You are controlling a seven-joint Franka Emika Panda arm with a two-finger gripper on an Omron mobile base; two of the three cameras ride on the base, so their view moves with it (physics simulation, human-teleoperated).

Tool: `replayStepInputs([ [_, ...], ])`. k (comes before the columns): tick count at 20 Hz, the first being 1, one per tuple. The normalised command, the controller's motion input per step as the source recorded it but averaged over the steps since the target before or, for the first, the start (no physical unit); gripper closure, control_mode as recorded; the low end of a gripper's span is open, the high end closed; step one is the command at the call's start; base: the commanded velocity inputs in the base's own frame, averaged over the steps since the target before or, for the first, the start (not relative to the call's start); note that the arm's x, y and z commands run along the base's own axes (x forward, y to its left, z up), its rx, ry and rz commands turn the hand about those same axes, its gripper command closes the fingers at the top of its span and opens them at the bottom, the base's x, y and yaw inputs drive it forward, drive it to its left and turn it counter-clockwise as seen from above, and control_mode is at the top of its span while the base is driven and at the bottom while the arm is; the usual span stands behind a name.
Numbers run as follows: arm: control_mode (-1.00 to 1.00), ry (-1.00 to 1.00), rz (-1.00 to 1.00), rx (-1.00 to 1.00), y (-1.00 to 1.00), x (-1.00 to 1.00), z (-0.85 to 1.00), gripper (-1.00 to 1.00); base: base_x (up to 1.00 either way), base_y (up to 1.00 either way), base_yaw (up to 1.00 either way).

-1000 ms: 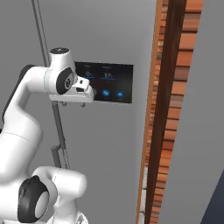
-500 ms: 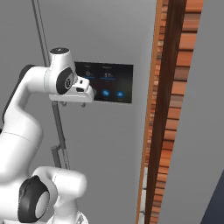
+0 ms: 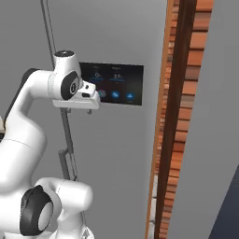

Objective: Gather the mushroom and lime from the fridge and place them on a tray on the dining counter. Then gather the chicken drumstick and fish from the fridge and place them on the other tray.

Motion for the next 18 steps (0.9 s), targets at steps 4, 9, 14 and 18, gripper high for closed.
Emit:
replayStepInputs([
  [4,1.00,0.00,0.00,0.00,0.00,0.00,0.00,-1.00,-0.89,-0.02,0.00],
  [9,1.00,0.00,0.00,0.00,0.00,0.00,0.00,-1.00,-0.35,-0.01,0.00],
  [14,1.00,0.00,0.00,0.00,0.00,0.00,0.00,-1.00,0.00,0.20,-0.01],
  [18,1.00,0.00,0.00,0.00,0.00,0.00,0.00,-1.00,0.00,0.44,-0.01],
])
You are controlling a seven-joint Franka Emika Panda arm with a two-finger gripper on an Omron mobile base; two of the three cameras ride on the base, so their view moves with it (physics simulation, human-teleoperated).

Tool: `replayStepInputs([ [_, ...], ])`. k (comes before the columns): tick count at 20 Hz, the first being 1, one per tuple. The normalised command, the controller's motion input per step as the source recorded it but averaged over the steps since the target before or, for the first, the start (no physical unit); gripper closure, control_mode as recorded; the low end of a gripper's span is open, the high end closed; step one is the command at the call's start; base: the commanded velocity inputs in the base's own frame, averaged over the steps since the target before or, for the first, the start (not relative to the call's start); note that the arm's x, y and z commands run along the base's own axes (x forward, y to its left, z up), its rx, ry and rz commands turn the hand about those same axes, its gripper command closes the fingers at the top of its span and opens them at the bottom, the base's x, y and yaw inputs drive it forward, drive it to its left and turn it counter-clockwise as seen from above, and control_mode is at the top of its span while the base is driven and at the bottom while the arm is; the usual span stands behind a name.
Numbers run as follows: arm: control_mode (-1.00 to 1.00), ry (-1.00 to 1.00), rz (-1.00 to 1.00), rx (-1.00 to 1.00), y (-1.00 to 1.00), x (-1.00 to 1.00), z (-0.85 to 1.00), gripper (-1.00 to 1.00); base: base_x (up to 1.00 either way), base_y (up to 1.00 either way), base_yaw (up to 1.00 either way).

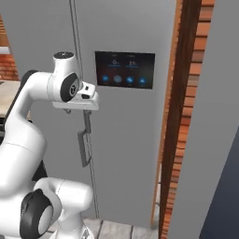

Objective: Gather the mushroom and lime from the fridge and place them on a tray on the dining counter. Then gather the chicken drumstick and fish from the fridge and place them on the other tray.

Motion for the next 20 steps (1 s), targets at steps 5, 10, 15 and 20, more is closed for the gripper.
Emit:
replayStepInputs([
  [5,1.00,0.00,0.00,0.00,0.00,0.00,0.00,-1.00,0.00,0.24,-0.02],
  [10,1.00,0.00,0.00,0.00,0.00,0.00,0.00,-1.00,0.00,0.03,0.00],
  [15,1.00,0.00,0.00,0.00,0.00,0.00,0.00,-1.00,0.00,0.00,0.00],
  [20,1.00,0.00,0.00,0.00,0.00,0.00,0.00,-1.00,0.00,0.00,0.00],
])
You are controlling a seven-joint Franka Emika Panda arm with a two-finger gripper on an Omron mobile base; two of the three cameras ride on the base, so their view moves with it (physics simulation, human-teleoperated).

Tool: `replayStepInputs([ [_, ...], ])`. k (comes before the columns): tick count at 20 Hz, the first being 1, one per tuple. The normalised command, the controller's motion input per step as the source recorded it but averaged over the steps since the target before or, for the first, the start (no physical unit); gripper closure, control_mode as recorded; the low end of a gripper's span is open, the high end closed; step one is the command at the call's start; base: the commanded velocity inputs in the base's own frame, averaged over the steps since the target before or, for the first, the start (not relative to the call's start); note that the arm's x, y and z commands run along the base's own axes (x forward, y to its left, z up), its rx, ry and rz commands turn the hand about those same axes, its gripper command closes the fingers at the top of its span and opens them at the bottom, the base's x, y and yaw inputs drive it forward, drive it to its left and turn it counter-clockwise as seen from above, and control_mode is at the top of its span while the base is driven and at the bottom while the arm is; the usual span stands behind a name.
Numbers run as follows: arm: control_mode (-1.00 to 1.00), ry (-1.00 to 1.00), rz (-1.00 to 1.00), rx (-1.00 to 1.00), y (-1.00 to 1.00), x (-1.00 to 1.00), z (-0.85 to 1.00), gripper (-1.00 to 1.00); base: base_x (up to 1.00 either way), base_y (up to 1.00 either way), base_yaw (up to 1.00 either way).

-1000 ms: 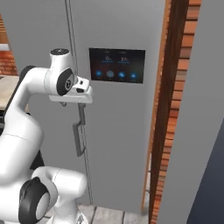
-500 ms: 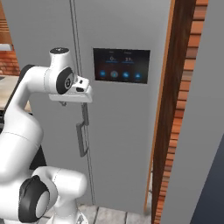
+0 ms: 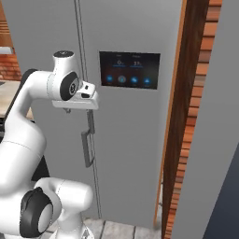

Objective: Gather the mushroom and lime from the fridge and place them on a tray on the dining counter. Then gather the chicken drumstick and fish from the fridge and place them on the other tray.

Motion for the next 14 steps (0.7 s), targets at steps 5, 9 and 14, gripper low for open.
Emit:
replayStepInputs([
  [5,-1.00,0.00,0.00,0.00,0.00,0.00,0.00,-1.00,0.00,0.00,0.00],
  [9,-1.00,0.00,0.00,0.00,0.00,0.00,0.00,-1.00,0.00,0.00,0.00],
  [14,-1.00,0.00,0.00,0.00,0.00,0.00,0.00,-1.00,0.00,0.00,0.00],
])
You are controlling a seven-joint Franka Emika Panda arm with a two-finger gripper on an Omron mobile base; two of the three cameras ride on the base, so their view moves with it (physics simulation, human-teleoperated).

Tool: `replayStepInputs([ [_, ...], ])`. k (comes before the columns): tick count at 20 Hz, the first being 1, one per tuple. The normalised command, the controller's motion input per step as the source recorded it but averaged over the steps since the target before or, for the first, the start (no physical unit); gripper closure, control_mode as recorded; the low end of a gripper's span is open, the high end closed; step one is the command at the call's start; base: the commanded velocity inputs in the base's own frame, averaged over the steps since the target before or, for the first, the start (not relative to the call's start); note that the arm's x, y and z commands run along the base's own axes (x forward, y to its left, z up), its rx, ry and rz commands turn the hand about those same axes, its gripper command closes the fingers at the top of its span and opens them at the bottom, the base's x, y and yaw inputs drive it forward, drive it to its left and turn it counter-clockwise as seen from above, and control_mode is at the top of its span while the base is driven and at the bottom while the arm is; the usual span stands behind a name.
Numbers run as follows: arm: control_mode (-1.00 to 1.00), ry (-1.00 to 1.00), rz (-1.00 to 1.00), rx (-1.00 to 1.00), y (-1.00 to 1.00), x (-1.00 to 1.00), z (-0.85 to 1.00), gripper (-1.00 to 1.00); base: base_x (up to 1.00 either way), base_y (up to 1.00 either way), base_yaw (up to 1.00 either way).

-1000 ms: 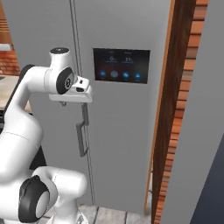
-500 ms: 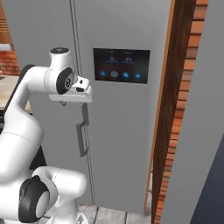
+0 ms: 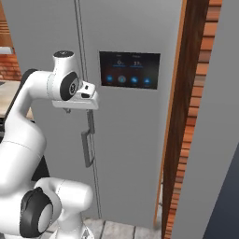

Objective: Gather the mushroom and lime from the fridge and place them on a tray on the dining counter. Then gather the chicken drumstick and fish from the fridge and place them on the other tray.

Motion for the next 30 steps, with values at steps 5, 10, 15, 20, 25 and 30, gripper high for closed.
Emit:
replayStepInputs([
  [5,-1.00,0.00,0.00,0.00,0.00,0.00,-0.04,-1.00,0.00,0.00,0.00],
  [10,-1.00,-0.21,0.03,0.00,0.01,-0.08,-0.36,-1.00,0.00,0.00,0.00],
  [15,-1.00,-0.28,0.00,0.01,0.22,0.31,-0.61,-1.00,0.00,0.00,0.00],
  [20,-1.00,-0.08,0.00,0.01,0.13,0.90,-0.29,-1.00,0.00,0.00,0.00],
  [25,-1.00,0.00,-0.01,0.00,0.00,0.94,-0.01,-1.00,0.00,0.00,0.00],
  [30,-1.00,-0.01,-0.04,0.00,0.00,0.21,0.00,-1.00,0.00,0.00,0.00],
])
